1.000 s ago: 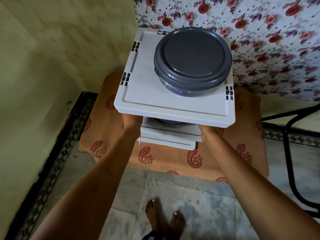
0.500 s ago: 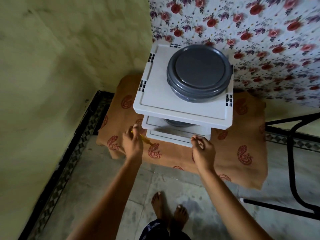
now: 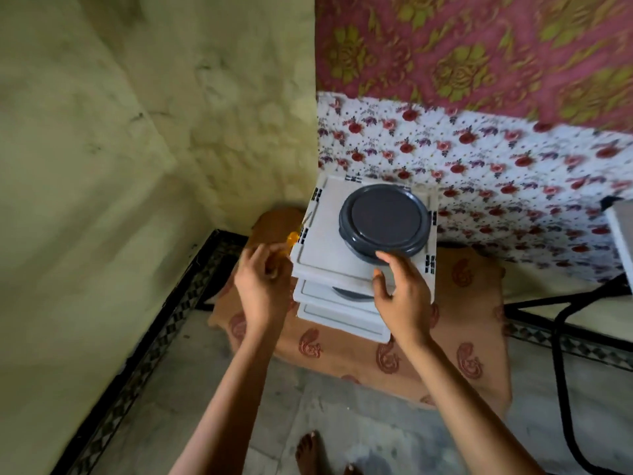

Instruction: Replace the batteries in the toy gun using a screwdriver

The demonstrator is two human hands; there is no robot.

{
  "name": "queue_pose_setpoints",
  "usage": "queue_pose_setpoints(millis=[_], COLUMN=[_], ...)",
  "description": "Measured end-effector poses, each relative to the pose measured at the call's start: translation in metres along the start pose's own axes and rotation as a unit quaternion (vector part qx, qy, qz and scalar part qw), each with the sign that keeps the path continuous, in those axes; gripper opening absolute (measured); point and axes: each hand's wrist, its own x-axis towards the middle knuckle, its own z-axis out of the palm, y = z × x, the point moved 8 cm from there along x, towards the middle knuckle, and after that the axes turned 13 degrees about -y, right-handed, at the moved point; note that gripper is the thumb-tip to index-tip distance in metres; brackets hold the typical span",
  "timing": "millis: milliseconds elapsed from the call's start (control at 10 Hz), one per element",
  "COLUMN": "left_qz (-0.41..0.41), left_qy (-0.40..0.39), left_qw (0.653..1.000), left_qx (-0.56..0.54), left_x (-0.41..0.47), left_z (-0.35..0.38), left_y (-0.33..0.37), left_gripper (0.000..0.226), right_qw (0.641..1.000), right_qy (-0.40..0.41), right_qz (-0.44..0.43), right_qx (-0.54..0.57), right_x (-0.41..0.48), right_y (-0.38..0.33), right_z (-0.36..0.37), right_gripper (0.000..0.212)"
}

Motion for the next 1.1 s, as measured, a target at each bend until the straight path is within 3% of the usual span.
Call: queue_pose_setpoints(millis=[200,300,500,900,1100], left_qz=[0.019,0.017,0.053,0.007,0.06], left_qy=[-0.041,-0.084,-0.122,-0.181,-0.127], left_qw=[0.998,0.99,0.968,0.962,0.974], left_qx=[0.048,0.114,0.215,0.205,0.176], left_x=[0.036,0.053,0.063,0.069,0.053], left_z=[0.061,0.084,0.104,0.103,0.069], left_y=[-0.004,-0.017,-0.023,-0.027,-0.002], left_gripper=[0.01,0.013,0.014,0.033,0.024], right_qw=[0.974,0.963,0.968,0.963,0.987], right_qy=[-0.081,-0.104,-0.088,-0.118,-0.035], right_qz=[0.003,0.012,0.011,0.029,-0.006], right_qx=[-0.21,-0.247,-0.236,-0.24,-0.155], right_x=[0.035,0.036,0.034,0.034,0.018], right_y=[0.017,0.027,0.033,0.03,0.0], right_z=[0.016,0.025,0.027,0.026,-0.006], right_gripper=[0.059,0.061,0.058,0.062,0.06])
